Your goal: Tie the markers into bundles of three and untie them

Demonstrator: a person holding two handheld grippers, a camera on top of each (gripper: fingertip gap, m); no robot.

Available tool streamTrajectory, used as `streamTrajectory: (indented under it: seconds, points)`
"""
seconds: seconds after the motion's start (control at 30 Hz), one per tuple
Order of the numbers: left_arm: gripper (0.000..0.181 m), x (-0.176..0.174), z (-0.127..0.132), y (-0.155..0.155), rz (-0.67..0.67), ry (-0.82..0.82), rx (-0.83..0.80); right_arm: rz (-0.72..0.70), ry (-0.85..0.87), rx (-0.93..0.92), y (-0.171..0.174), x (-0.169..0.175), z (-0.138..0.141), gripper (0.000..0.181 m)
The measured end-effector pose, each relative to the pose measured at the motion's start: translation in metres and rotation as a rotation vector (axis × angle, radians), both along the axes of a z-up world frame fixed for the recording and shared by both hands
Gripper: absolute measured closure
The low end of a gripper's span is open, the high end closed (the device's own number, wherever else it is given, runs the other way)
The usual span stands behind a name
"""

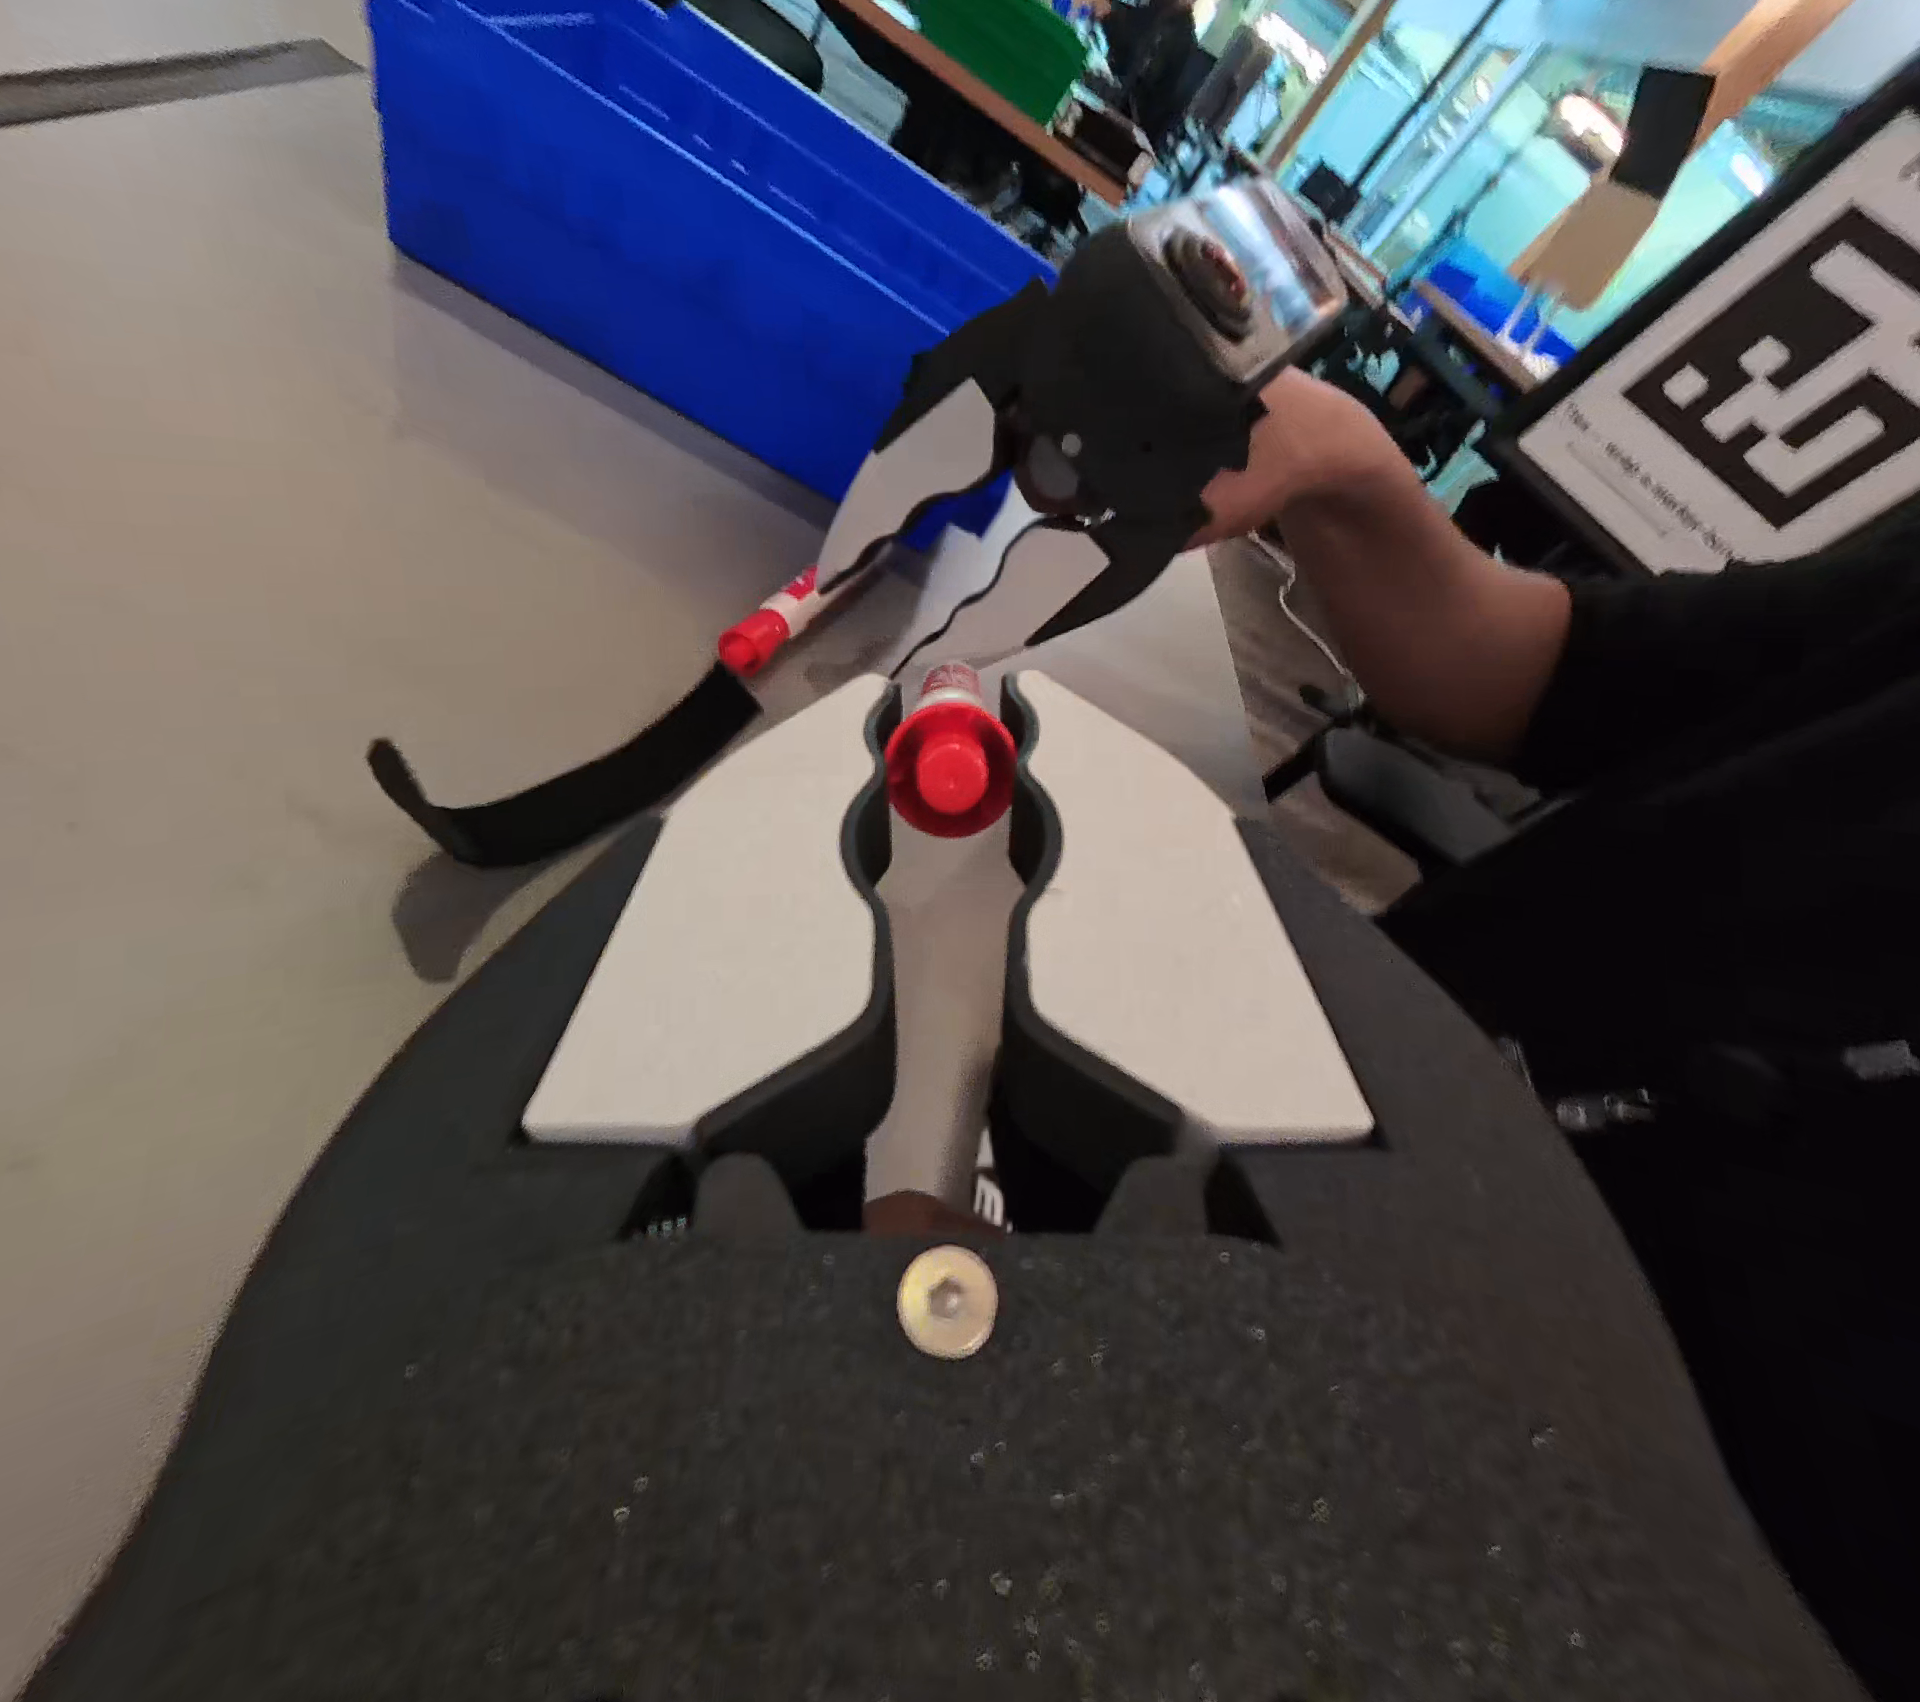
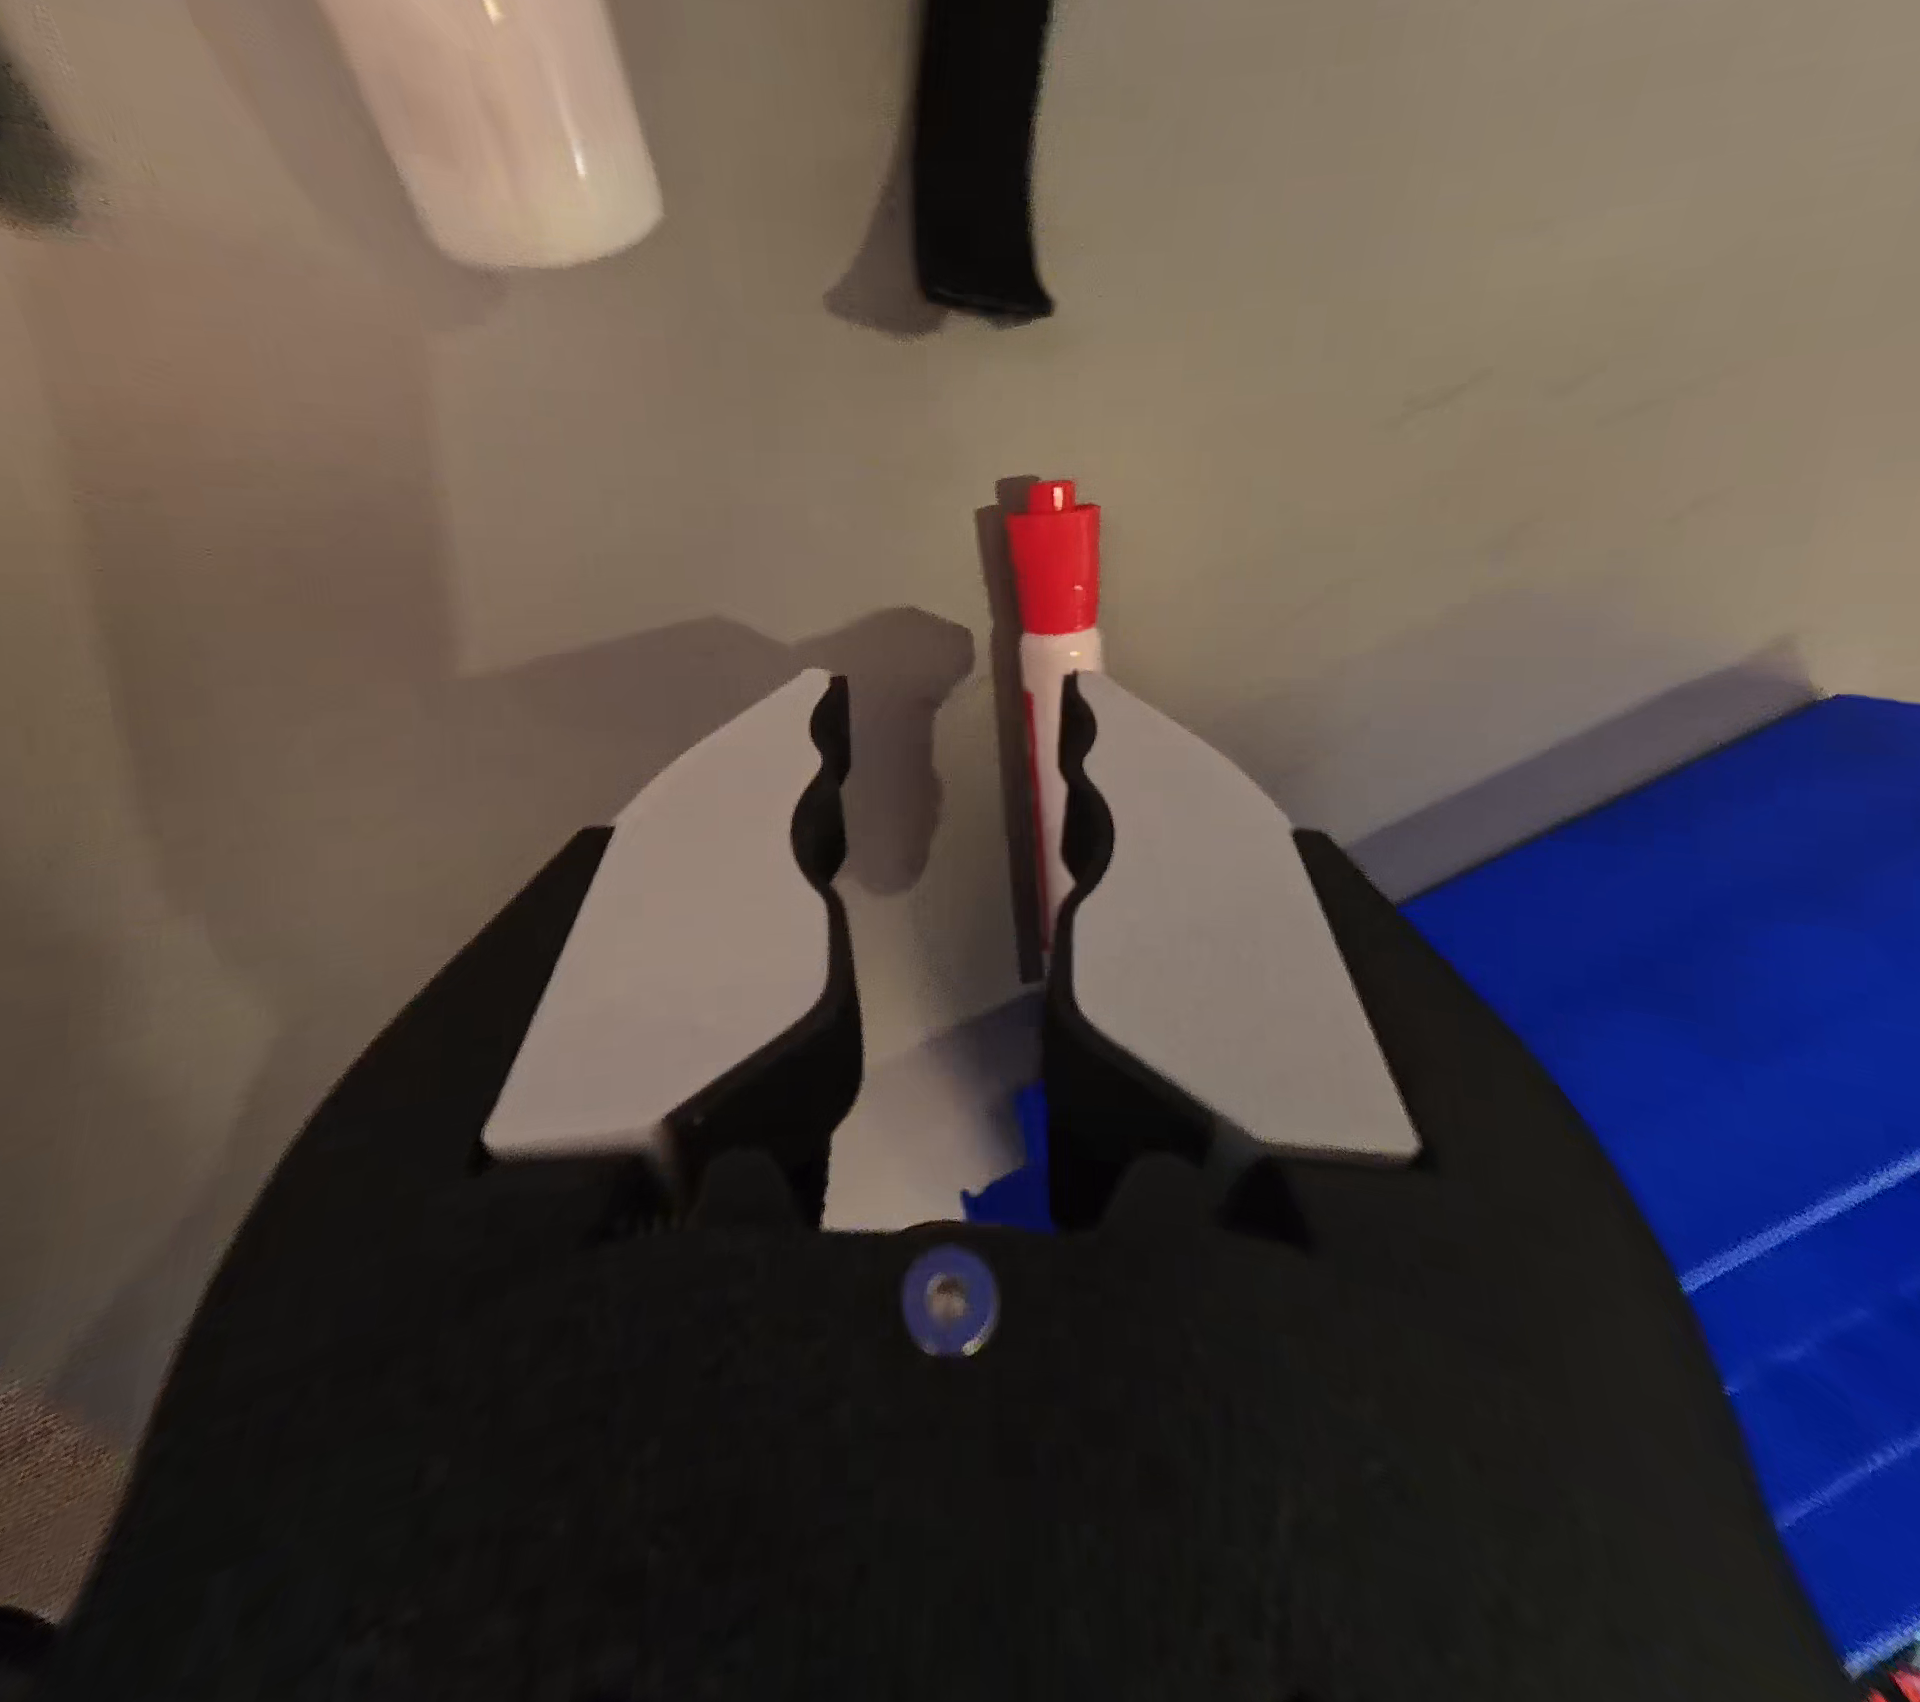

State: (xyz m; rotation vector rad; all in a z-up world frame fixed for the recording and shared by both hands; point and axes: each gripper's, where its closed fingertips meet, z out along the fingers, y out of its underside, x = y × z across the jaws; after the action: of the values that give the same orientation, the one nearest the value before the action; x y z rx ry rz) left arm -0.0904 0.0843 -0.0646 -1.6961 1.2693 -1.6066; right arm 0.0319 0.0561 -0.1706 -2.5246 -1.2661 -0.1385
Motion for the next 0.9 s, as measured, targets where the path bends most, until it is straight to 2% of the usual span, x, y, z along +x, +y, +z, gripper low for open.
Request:
streamTrajectory:
  seconds: [0.1, 0.27, 0.4, 0.5, 0.57, 0.73, 0.9]
  points:
    - [0.164, 0.007, 0.001, 0.006, 0.025, -0.005, -0.041, 0.022, -0.102, -0.03, 0.011, 0.015, -0.009, 0.145]
    - [0.164, 0.006, -0.003, 0.004, 0.046, 0.001, -0.06, -0.052, -0.226, -0.136, 0.016, 0.033, -0.022, 0.144]
    - [0.164, 0.001, -0.014, 0.005, 0.073, 0.042, -0.044, -0.053, -0.225, -0.175, 0.017, 0.027, -0.025, 0.162]
    - [0.164, -0.001, -0.012, 0.012, 0.121, 0.0, -0.138, -0.045, -0.14, -0.181, 0.011, 0.01, -0.025, 0.163]
    - [0.164, -0.002, -0.013, 0.013, 0.132, -0.019, -0.184, -0.035, -0.018, -0.124, 0.01, -0.016, -0.022, 0.163]
    - [0.164, -0.001, -0.016, 0.015, 0.144, -0.025, -0.192, -0.033, 0.252, -0.046, 0.005, -0.074, -0.017, 0.163]
    - [0.164, 0.001, -0.027, 0.006, 0.112, 0.041, -0.153, -0.086, 0.363, -0.04, 0.006, -0.089, -0.021, 0.163]
